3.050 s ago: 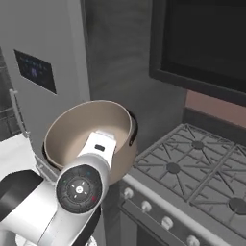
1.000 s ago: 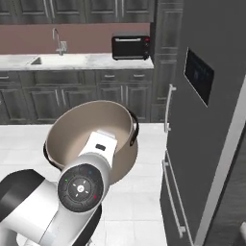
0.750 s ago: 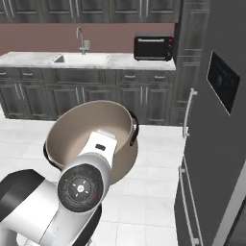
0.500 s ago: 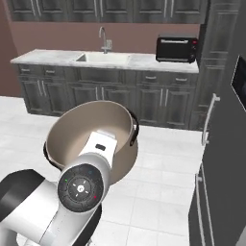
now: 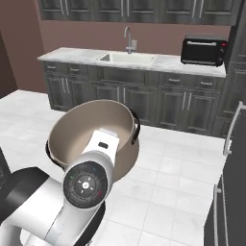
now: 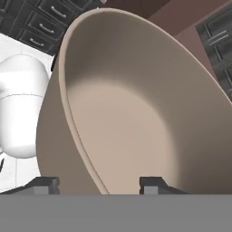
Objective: Move the pot and pan from the stove into the sink.
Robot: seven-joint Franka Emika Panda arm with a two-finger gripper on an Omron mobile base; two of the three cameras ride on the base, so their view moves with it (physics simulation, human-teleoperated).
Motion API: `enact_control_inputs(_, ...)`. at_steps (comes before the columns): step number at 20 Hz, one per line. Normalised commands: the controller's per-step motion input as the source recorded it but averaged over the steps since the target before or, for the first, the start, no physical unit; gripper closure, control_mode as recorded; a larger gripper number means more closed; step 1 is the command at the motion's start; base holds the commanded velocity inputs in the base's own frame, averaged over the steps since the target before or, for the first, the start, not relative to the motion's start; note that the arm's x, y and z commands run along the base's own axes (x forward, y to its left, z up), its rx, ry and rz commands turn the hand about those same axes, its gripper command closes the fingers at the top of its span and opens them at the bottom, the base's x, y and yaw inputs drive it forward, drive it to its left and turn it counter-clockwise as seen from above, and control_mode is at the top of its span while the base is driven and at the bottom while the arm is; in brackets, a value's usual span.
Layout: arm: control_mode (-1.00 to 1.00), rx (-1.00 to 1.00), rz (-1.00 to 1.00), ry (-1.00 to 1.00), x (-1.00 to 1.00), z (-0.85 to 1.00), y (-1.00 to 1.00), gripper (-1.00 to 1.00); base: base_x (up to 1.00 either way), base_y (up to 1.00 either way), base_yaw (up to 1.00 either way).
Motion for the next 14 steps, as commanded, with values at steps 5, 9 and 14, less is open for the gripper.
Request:
enact_control_inputs(5,1.00,0.00,0.00,0.00,0.00,0.00,0.00,1.00,0.39,0.03,0.00)
enact_control_inputs(9,1.00,0.00,0.00,0.00,0.00,0.00,0.00,1.00,0.75,0.13,0.00)
enact_control_inputs(14,1.00,0.00,0.00,0.00,0.00,0.00,0.00,1.00,0.83,0.17,0.00)
